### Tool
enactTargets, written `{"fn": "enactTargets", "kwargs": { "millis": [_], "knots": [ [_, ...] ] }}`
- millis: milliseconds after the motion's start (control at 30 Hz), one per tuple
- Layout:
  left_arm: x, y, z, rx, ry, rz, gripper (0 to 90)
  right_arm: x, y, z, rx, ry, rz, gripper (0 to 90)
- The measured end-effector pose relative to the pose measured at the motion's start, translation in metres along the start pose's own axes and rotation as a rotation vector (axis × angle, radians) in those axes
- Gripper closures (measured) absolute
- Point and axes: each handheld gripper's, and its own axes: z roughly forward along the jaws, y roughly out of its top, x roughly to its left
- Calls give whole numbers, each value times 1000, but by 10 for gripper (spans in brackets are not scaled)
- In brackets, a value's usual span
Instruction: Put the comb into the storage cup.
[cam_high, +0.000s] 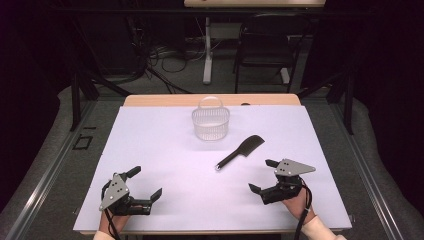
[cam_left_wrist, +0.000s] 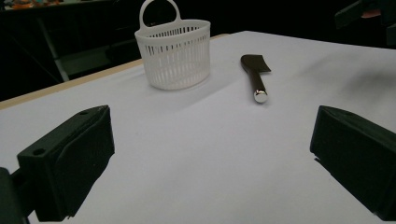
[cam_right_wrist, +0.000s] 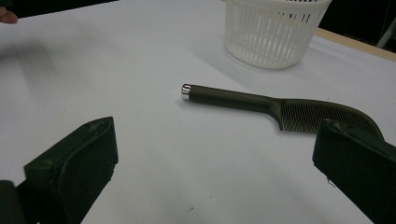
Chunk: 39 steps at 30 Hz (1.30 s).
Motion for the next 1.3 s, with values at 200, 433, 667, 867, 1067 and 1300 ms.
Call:
{"fn": "enactTargets", "kwargs": {
  "millis": [200, 433, 667, 867, 1067, 1300],
  "knots": [
    [0, 0, 0, -1, 3, -3, 0, -2, 5, 10, 20, 11, 4, 0],
    [0, 0, -1, 0, 7, -2, 0, -3, 11, 19, 48, 17, 6, 0],
    [0, 0, -1, 0, 8, -2, 0, -6, 15, 27, 65, 19, 22, 0],
    [1, 0, -3, -9, 12, -2, 0, -7, 20, 37, 75, 25, 20, 0],
    [0, 1, -3, -9, 12, -2, 0, -6, 26, 47, 85, 38, 10, 0],
    [1, 0, -3, -7, 13, -2, 0, -6, 28, 53, 95, 41, 7, 0]
  ]
}}
